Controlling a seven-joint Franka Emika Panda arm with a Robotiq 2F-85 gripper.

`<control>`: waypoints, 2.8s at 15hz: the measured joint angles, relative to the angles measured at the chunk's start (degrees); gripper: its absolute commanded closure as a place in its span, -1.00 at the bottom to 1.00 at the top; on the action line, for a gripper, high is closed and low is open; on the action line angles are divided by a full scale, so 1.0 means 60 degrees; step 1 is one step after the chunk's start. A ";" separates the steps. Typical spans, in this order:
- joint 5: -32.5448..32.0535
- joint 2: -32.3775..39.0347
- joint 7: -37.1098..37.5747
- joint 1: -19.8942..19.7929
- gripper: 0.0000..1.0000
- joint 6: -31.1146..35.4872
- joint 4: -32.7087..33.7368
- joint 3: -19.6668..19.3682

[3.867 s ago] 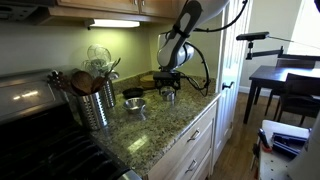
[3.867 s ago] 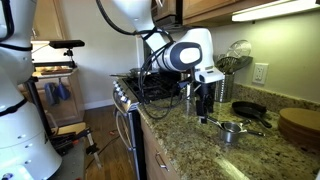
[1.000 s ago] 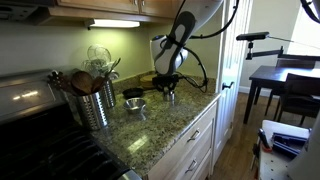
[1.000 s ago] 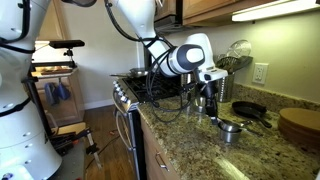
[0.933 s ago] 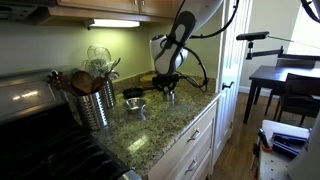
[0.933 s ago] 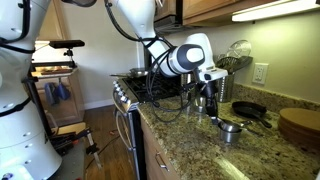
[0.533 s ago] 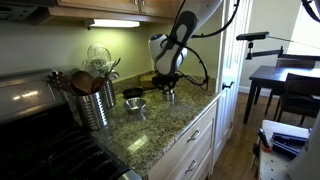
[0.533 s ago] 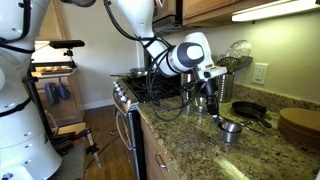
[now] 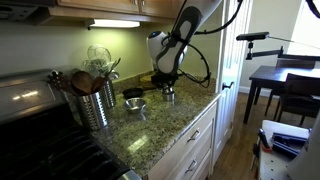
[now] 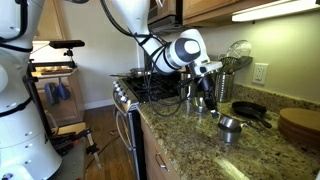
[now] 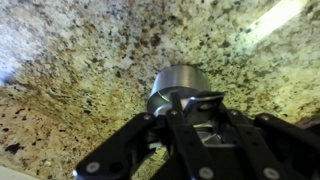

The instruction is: Seperate the silver pots.

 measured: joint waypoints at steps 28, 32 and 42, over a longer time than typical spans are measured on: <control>-0.1819 -0.1502 0.1178 0.0181 0.74 -0.1008 -0.0987 0.1717; -0.1855 -0.1502 0.1178 0.0173 0.74 -0.1008 -0.1012 0.1835; -0.1926 -0.1503 0.1698 0.0176 0.76 -0.1319 -0.1331 0.2194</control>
